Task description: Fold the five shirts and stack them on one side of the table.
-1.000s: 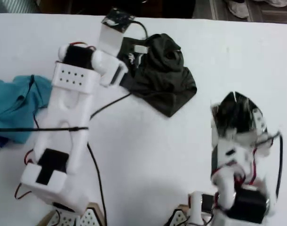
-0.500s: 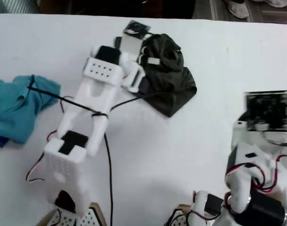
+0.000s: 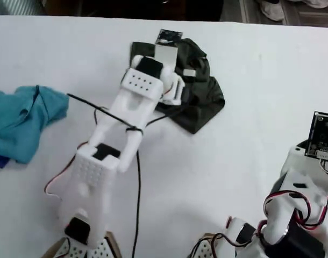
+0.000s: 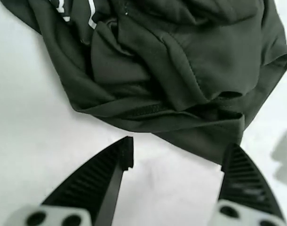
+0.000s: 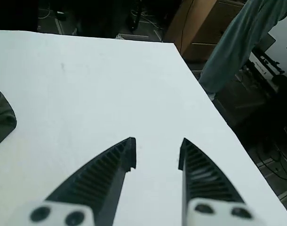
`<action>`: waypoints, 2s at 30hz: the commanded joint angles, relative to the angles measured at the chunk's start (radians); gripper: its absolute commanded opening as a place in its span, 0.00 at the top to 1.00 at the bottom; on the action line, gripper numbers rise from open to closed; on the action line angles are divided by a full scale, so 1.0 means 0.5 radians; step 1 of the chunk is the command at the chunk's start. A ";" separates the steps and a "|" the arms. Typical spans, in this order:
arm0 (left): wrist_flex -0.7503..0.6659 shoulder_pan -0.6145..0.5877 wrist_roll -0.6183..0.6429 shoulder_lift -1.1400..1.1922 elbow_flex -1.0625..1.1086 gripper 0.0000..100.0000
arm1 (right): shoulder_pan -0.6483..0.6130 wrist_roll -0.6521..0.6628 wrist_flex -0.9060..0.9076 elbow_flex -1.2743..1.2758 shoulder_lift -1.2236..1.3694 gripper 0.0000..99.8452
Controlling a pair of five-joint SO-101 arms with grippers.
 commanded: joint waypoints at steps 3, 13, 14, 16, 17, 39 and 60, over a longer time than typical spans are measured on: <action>-0.021 0.015 0.037 0.095 -0.155 0.64 | 0.020 -0.003 0.072 -0.052 -0.029 0.84; -0.172 0.006 0.025 0.423 -0.508 0.63 | 0.029 -0.003 0.121 -0.052 -0.029 0.84; -0.169 0.009 0.025 0.476 -0.554 0.63 | 0.029 0.000 0.146 -0.052 -0.029 0.84; -0.153 0.015 0.015 0.580 -0.618 0.63 | 0.029 0.000 0.173 -0.052 -0.029 0.84; -0.147 0.018 -0.028 0.632 -0.643 0.63 | 0.029 0.000 0.176 -0.052 -0.029 0.84; 0.666 -0.077 -0.638 0.500 -1.702 0.98 | 0.017 -0.012 -0.115 0.522 -0.014 0.84; 0.654 -0.150 -0.644 -1.789 0.324 0.98 | -0.535 -0.021 -0.296 0.967 -0.014 0.84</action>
